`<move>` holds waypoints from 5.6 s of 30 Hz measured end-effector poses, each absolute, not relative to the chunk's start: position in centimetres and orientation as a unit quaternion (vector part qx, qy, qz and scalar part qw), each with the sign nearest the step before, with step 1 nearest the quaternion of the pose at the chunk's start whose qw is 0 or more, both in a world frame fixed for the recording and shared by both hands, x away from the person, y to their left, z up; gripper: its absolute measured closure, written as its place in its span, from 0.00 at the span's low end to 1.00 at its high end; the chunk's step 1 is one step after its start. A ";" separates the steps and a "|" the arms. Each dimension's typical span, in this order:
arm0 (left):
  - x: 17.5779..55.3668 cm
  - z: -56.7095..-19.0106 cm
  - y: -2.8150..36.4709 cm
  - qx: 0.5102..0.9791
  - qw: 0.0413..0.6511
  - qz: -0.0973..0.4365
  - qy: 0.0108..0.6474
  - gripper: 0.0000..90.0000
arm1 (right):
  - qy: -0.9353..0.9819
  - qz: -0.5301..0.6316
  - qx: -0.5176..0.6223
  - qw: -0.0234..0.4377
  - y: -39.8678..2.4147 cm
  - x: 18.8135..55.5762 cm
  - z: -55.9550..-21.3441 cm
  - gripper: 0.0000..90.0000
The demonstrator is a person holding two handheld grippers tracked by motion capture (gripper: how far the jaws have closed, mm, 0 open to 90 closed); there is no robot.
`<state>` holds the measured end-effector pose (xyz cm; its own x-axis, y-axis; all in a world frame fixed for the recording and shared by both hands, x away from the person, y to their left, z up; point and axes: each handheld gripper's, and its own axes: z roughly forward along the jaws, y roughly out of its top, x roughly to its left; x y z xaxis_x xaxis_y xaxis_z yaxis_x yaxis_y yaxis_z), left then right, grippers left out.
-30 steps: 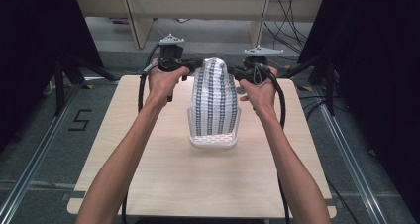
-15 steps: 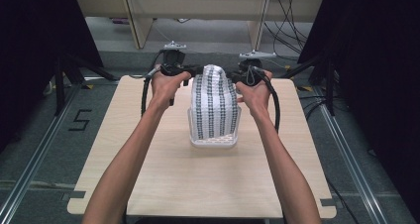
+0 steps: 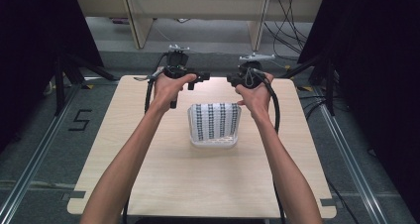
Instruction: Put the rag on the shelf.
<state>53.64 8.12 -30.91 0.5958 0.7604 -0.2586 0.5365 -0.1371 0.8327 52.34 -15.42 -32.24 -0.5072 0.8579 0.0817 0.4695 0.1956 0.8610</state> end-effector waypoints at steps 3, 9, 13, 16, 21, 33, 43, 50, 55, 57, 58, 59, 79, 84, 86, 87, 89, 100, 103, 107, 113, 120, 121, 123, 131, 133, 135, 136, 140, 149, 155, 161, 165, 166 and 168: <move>53.6 -31.0 8.1 0.747 0.488 0.109 0.438 0.30 | 0.743 0.451 0.445 0.217 -15.3 52.2 -32.1 0.81; 53.2 -30.8 8.3 0.750 0.490 0.103 0.432 0.30 | 0.747 0.453 0.437 0.214 -15.2 51.8 -31.9 0.79; 52.9 -30.7 8.5 0.757 0.488 0.104 0.423 0.30 | 0.748 0.457 0.432 0.214 -15.5 51.7 -31.8 0.77; 52.6 -30.7 8.6 0.754 0.492 0.099 0.424 0.28 | 0.746 0.458 0.433 0.214 -15.9 51.5 -31.6 0.75; 52.3 -30.7 8.9 0.760 0.486 0.100 0.420 0.24 | 0.747 0.457 0.434 0.213 -16.3 51.4 -31.6 0.73; 51.3 -31.2 9.4 0.765 0.485 0.096 0.414 0.24 | 0.757 0.454 0.420 0.211 -16.5 50.4 -31.0 0.67; 50.3 -31.2 10.1 0.766 0.491 0.096 0.404 0.24 | 0.757 0.456 0.422 0.203 -17.2 49.6 -31.4 0.66; 49.6 -31.3 10.1 0.770 0.491 0.100 0.395 0.24 | 0.759 0.459 0.417 0.198 -17.7 49.3 -31.4 0.61; 49.0 -31.4 10.0 0.774 0.489 0.105 0.389 0.24 | 0.754 0.467 0.419 0.193 -18.0 48.7 -31.4 0.51; 48.8 -31.4 10.1 0.780 0.483 0.106 0.383 0.24 | 0.751 0.469 0.425 0.190 -18.0 48.4 -31.4 0.47; 48.6 -31.4 10.0 0.776 0.488 0.106 0.386 0.24 | 0.751 0.464 0.430 0.190 -18.0 48.2 -31.4 0.44; 48.5 -31.4 10.0 0.777 0.488 0.108 0.383 0.24 | 0.754 0.469 0.418 0.193 -18.1 48.2 -31.4 0.43; 45.2 -31.8 11.5 0.773 0.506 0.115 0.365 0.23 | 0.751 0.473 0.415 0.199 -18.7 45.7 -30.8 0.34; 44.5 -32.2 11.6 0.775 0.507 0.113 0.360 0.23 | 0.759 0.472 0.401 0.200 -18.8 45.1 -30.8 0.34; 44.2 -32.3 11.7 0.774 0.510 0.111 0.358 0.23 | 0.759 0.477 0.399 0.195 -18.8 44.9 -30.8 0.34; 44.0 -32.4 11.7 0.775 0.509 0.111 0.356 0.23 | 0.757 0.476 0.402 0.196 -18.7 44.6 -30.9 0.33; 43.7 -32.4 11.8 0.775 0.511 0.111 0.354 0.23 | 0.761 0.475 0.396 0.195 -18.7 44.5 -30.8 0.33; 42.0 -33.1 12.1 0.782 0.514 0.104 0.338 0.23 | 0.765 0.474 0.389 0.199 -18.9 43.2 -31.1 0.33; 41.6 -33.3 12.3 0.781 0.518 0.102 0.335 0.23 | 0.763 0.474 0.397 0.192 -19.0 42.8 -31.2 0.33; 41.2 -33.6 12.4 0.780 0.521 0.099 0.333 0.23 | 0.763 0.474 0.394 0.192 -19.2 42.6 -31.5 0.33; 40.5 -33.9 12.5 0.779 0.525 0.097 0.330 0.23 | 0.762 0.480 0.393 0.187 -19.2 42.3 -31.9 0.32; 39.6 -34.2 12.8 0.779 0.526 0.096 0.327 0.23 | 0.760 0.480 0.396 0.188 -19.4 41.8 -32.2 0.29; 39.5 -34.3 12.8 0.776 0.532 0.095 0.324 0.23 | 0.763 0.478 0.390 0.194 -19.6 41.9 -32.2 0.29; 39.2 -34.4 12.9 0.778 0.530 0.097 0.323 0.23 | 0.762 0.478 0.393 0.193 -19.6 41.7 -32.3 0.28; 37.7 -34.9 13.1 0.776 0.541 0.088 0.311 0.23 | 0.759 0.487 0.388 0.188 -19.9 41.0 -33.0 0.27; 37.4 -35.0 13.1 0.778 0.537 0.092 0.312 0.23 | 0.759 0.482 0.397 0.186 -19.9 40.8 -33.1 0.27; 37.1 -35.2 13.2 0.780 0.536 0.090 0.309 0.23 | 0.758 0.484 0.398 0.183 -20.0 40.8 -33.1 0.27; 37.0 -35.3 13.2 0.780 0.536 0.089 0.311 0.23 | 0.756 0.488 0.399 0.177 -20.0 40.7 -33.2 0.27; 36.7 -35.8 13.3 0.779 0.537 0.087 0.311 0.22 | 0.756 0.487 0.399 0.179 -20.1 40.4 -33.1 0.27; 36.0 -36.8 13.6 0.778 0.542 0.086 0.307 0.22 | 0.755 0.497 0.385 0.185 -20.1 39.9 -33.6 0.27; 35.4 -37.2 13.9 0.776 0.542 0.091 0.308 0.22 | 0.756 0.502 0.382 0.176 -20.1 39.5 -34.0 0.26; 35.0 -37.7 14.1 0.781 0.536 0.094 0.306 0.22 | 0.758 0.495 0.391 0.167 -20.3 39.1 -34.3 0.24; 34.9 -38.1 14.2 0.779 0.540 0.091 0.304 0.22 | 0.759 0.497 0.383 0.172 -20.5 39.0 -34.6 0.23; 34.8 -38.1 14.2 0.780 0.536 0.095 0.307 0.22 | 0.756 0.500 0.388 0.167 -20.4 38.9 -34.7 0.23; 34.6 -38.3 14.2 0.782 0.535 0.097 0.305 0.22 | 0.761 0.493 0.387 0.165 -20.4 38.8 -34.8 0.22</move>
<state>34.63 14.19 -38.33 0.7958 0.5801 -0.1740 0.3730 -0.2430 0.8955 38.78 -20.44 -34.81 -0.6452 0.7528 0.1309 0.4269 0.2131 0.8788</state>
